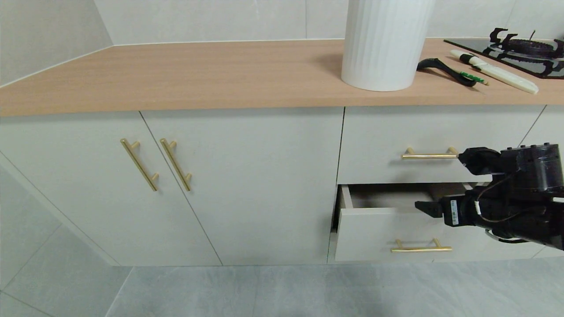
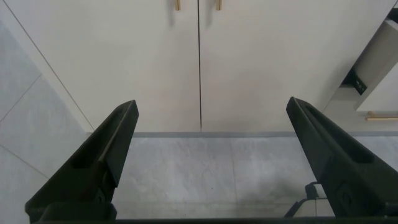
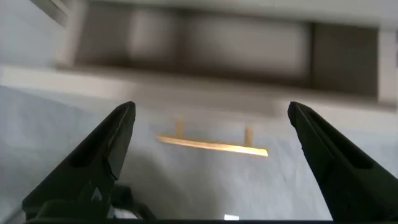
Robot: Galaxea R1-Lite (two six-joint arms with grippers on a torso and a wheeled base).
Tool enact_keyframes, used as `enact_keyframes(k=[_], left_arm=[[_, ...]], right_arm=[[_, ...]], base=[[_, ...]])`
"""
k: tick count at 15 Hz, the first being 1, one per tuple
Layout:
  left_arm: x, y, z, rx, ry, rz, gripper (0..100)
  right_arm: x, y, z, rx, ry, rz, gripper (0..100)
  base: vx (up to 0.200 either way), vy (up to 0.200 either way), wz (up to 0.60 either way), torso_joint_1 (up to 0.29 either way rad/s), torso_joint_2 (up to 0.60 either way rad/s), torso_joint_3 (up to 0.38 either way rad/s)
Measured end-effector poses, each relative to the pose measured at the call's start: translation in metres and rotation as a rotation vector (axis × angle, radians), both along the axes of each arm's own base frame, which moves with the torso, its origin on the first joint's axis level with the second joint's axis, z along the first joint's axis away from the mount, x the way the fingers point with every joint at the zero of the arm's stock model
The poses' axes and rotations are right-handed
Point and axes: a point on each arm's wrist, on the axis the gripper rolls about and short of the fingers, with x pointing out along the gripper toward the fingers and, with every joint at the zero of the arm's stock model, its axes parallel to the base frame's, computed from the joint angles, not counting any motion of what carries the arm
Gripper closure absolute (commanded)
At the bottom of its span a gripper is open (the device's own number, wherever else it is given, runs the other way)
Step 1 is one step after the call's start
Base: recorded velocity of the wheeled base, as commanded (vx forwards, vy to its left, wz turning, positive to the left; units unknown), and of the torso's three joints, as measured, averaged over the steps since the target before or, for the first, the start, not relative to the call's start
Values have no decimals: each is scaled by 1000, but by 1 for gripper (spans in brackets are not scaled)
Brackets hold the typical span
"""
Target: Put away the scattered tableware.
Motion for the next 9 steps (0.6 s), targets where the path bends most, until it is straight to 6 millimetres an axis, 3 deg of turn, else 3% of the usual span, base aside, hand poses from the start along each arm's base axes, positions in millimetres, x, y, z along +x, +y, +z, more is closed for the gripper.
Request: enact_keyframes(k=[3,9], left_arm=[[0,0,0,0,0,0,0],[0,0,0,0,0,0,0]], right_arm=[[6,3,3,21,-69,-7,0],[44,15,-37,29,-170,-85,0]], base=[[0,0,0,0,0,0],[0,0,0,0,0,0]])
